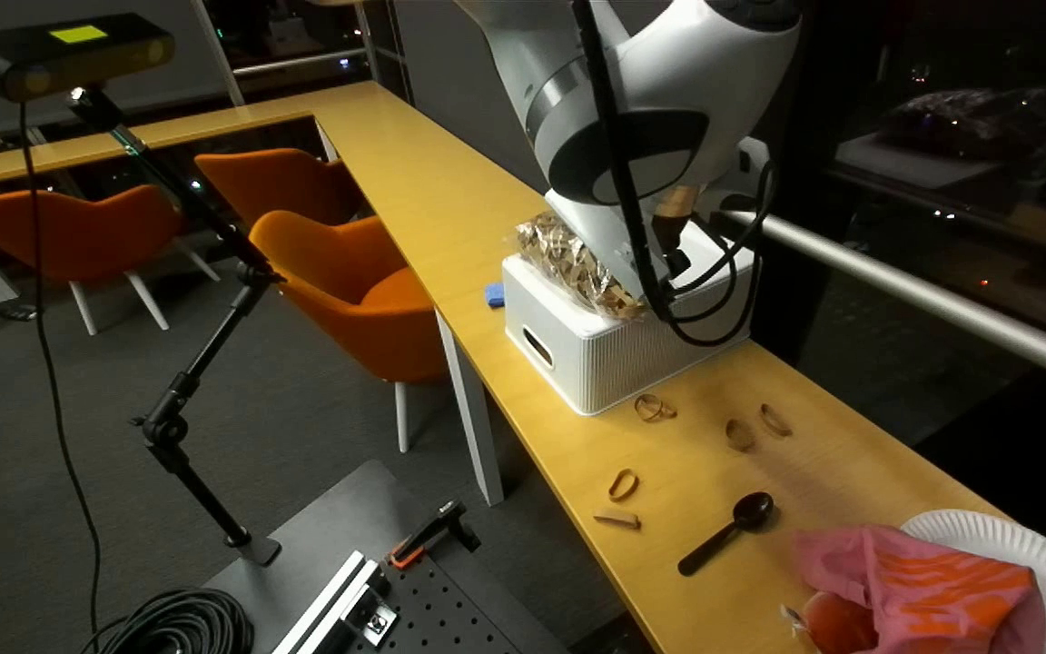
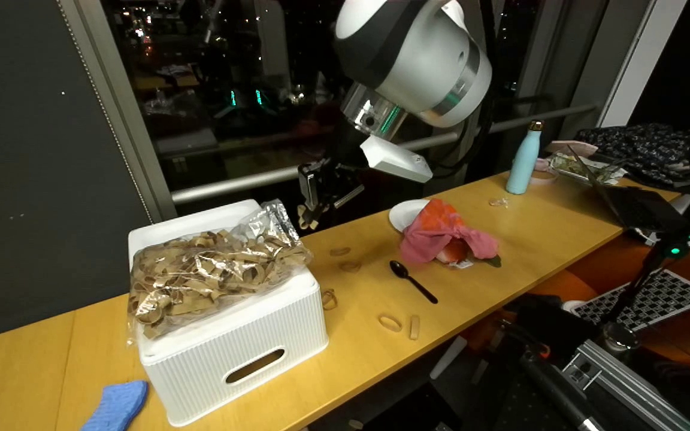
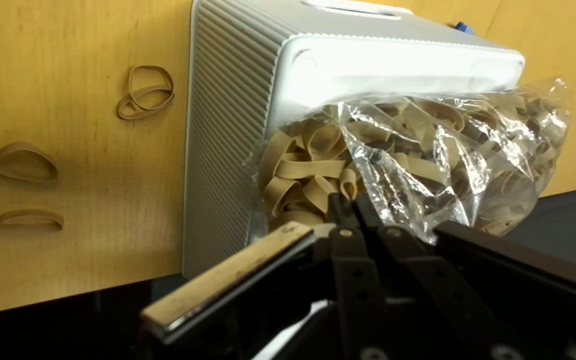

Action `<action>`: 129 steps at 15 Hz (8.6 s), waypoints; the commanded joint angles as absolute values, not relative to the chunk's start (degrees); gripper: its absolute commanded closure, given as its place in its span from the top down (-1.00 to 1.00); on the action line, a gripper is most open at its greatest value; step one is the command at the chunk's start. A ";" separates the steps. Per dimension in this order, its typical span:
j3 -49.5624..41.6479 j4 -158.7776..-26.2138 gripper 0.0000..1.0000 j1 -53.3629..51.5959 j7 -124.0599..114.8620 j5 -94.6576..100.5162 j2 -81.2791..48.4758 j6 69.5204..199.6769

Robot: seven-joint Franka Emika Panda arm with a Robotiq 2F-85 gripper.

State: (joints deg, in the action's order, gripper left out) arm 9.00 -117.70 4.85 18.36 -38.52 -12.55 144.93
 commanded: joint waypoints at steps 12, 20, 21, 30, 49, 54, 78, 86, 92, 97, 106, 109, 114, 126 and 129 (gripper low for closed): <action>10.36 -105.50 -0.98 3.94 25.30 -38.16 -23.99 145.76; 11.87 -103.99 -0.14 3.49 25.08 -37.93 -24.52 145.68; 11.72 -104.34 -0.01 3.56 24.96 -37.85 -24.31 145.69; 9.29 -112.49 0.38 5.62 24.84 -36.57 -19.66 146.64; -2.59 -136.90 1.00 4.83 4.70 -8.25 -11.31 147.49; -1.42 -136.41 1.00 2.88 1.50 -8.42 -16.00 148.65; -7.67 -129.63 1.00 -7.29 -24.36 -4.40 -30.50 159.44; -7.38 -127.66 -0.43 -7.19 -23.89 -4.95 -31.16 159.52; -7.18 -127.31 -1.00 -6.89 -23.70 -5.19 -30.70 159.31; -7.96 -125.32 -0.99 -7.31 -24.05 -4.51 -29.70 158.20; -8.22 -113.76 -0.99 -7.98 -24.76 -3.86 -33.59 156.25; -7.88 -110.11 -0.99 -8.86 -24.61 -3.59 -35.92 156.07; -7.43 -108.13 -0.99 -9.88 -23.76 -3.93 -38.63 156.64; -0.39 -113.04 -0.99 -2.43 2.50 -0.65 -33.23 153.45; 1.26 -112.56 -0.99 -0.21 10.14 1.25 -33.26 151.06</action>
